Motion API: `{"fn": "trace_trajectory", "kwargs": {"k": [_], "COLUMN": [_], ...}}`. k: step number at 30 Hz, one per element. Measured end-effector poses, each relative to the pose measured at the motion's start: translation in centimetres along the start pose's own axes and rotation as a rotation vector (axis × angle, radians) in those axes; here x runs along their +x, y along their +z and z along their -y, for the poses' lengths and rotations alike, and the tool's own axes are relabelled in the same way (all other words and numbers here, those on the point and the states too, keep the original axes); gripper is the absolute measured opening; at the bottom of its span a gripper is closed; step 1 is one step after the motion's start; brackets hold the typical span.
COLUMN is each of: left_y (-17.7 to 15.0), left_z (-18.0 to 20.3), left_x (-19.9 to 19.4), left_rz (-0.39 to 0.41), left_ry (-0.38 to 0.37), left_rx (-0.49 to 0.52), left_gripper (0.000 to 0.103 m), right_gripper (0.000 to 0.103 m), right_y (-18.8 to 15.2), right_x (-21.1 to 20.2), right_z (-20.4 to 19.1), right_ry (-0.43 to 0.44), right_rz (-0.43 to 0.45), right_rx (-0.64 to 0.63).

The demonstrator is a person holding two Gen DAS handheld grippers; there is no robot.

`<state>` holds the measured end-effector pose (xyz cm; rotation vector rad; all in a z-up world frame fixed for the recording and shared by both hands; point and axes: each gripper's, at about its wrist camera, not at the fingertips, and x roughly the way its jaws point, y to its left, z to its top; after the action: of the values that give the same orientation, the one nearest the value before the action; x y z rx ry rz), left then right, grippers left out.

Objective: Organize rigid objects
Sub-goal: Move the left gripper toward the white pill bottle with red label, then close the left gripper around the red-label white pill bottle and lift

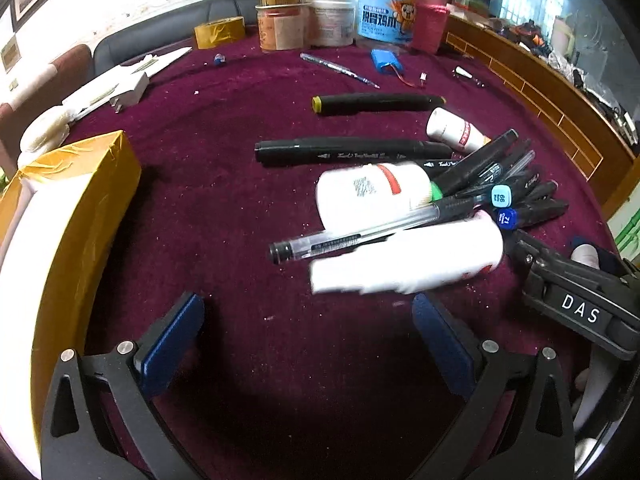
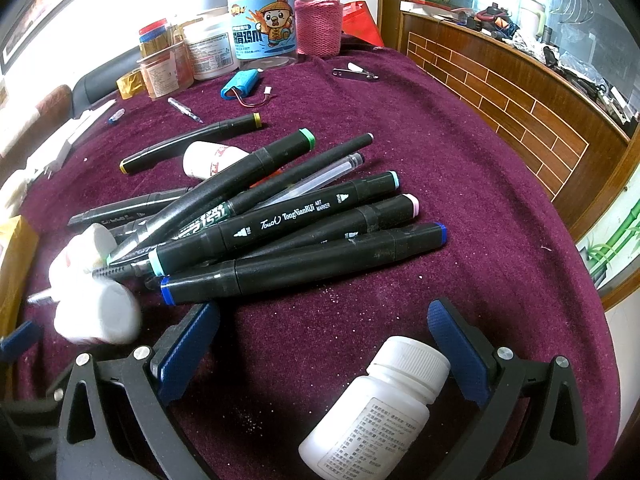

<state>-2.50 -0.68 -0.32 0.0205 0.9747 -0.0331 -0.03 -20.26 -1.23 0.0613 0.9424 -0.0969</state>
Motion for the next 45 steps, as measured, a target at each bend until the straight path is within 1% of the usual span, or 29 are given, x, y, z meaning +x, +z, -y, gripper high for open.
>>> {"fn": "trace_trajectory", "kwargs": {"k": [4,6,7,9,10,11,13,14,17,18,21,23,24,26,27,28,29,30,32,33,34,35,36,39,41,45], "left_y": [0.1,0.1,0.1,0.1,0.1,0.1,0.1,0.1,0.1,0.1,-0.2,-0.7,-0.9,-0.9,-0.6,-0.2,0.1,0.7,1.8,2.2,2.7,2.9,3.2,3.8,4.3,4.9], "left_z": [0.2,0.0,0.0,0.0,0.0,0.0,0.1,0.1,0.0,-0.1,-1.2,-2.3,-2.9,-4.0,-4.6,-5.2,-5.6,-5.9,-6.1,-6.0,-5.9,-5.6,-5.3,-4.0,-3.1,-1.5], "left_x": [0.0,0.0,0.0,0.0,0.0,0.0,0.0,0.0,0.0,-0.1,-0.8,-2.1,-3.0,-4.7,-5.6,-6.1,-6.5,-6.9,-7.0,-6.9,-6.7,-6.4,-6.1,-5.4,-4.7,-2.4], "left_rz": [-0.001,-0.002,-0.002,-0.002,-0.002,-0.001,0.000,0.000,-0.003,-0.006,-0.006,0.010,0.034,0.088,0.115,0.134,0.148,0.162,0.177,0.172,0.160,0.150,0.142,0.149,0.156,0.116], "left_ry": [0.011,0.003,-0.001,0.002,0.005,0.009,0.015,0.016,0.007,-0.006,-0.077,-0.131,-0.139,-0.129,-0.140,-0.153,-0.161,-0.165,-0.155,-0.156,-0.162,-0.168,-0.173,-0.152,-0.133,-0.133], "left_rx": [-0.002,-0.003,-0.004,-0.002,-0.005,-0.007,-0.008,-0.007,-0.003,0.000,-0.018,-0.040,-0.038,-0.030,-0.030,-0.032,-0.031,-0.027,-0.009,0.002,0.013,0.022,0.033,0.081,0.122,0.207], "left_gripper": [0.103,0.103,0.103,0.103,0.103,0.103,0.103,0.103,0.103,0.103,0.103,0.103,0.103,0.103,0.103,0.103,0.103,0.103,0.098,0.093,0.089,0.088,0.086,0.086,0.086,0.086], "right_gripper": [0.102,0.102,0.102,0.102,0.102,0.102,0.101,0.102,0.102,0.102,0.099,0.096,0.096,0.096,0.096,0.097,0.097,0.096,0.095,0.090,0.089,0.083,0.081,0.081,0.081,0.081], "right_y": [0.0,0.2,0.5,0.6,0.5,0.5,0.4,0.4,0.3,0.3,0.1,0.0,-0.1,-0.1,-0.1,-0.1,0.2,0.7,1.4,1.3,1.2,1.3,1.4,0.9,0.9,0.8], "right_x": [0.1,-0.1,0.0,-0.2,-0.4,-0.5,0.2,0.1,-0.1,-0.1,-0.9,-2.1,-3.1,-6.1,-7.7,-8.6,-8.7,-8.5,-7.2,-6.6,-5.8,-5.5,-5.4,-6.1,-5.7,-5.1], "right_z": [0.2,0.4,0.5,1.3,1.6,1.7,0.3,-0.3,-0.3,-0.2,0.2,0.7,1.1,2.0,2.5,2.9,3.1,3.2,3.2,3.5,3.8,4.0,4.3,5.5,5.8,6.2], "right_ry": [0.014,0.061,0.090,0.141,0.152,0.146,0.066,0.054,0.045,0.044,0.021,0.005,0.008,0.012,0.015,0.031,0.053,0.061,0.024,0.025,0.033,0.039,0.057,0.078,0.089,0.110], "right_rz": [-0.003,-0.028,-0.065,-0.077,-0.085,-0.091,-0.125,-0.104,-0.074,-0.073,-0.067,-0.030,0.009,0.154,0.247,0.322,0.355,0.360,0.331,0.329,0.315,0.289,0.283,0.294,0.269,0.237], "right_rx": [-0.016,-0.053,-0.078,-0.030,-0.007,-0.001,-0.083,-0.106,-0.072,-0.070,-0.066,-0.064,-0.062,-0.046,-0.037,-0.027,-0.022,-0.017,0.008,0.030,0.062,0.072,0.092,0.131,0.145,0.167]}}
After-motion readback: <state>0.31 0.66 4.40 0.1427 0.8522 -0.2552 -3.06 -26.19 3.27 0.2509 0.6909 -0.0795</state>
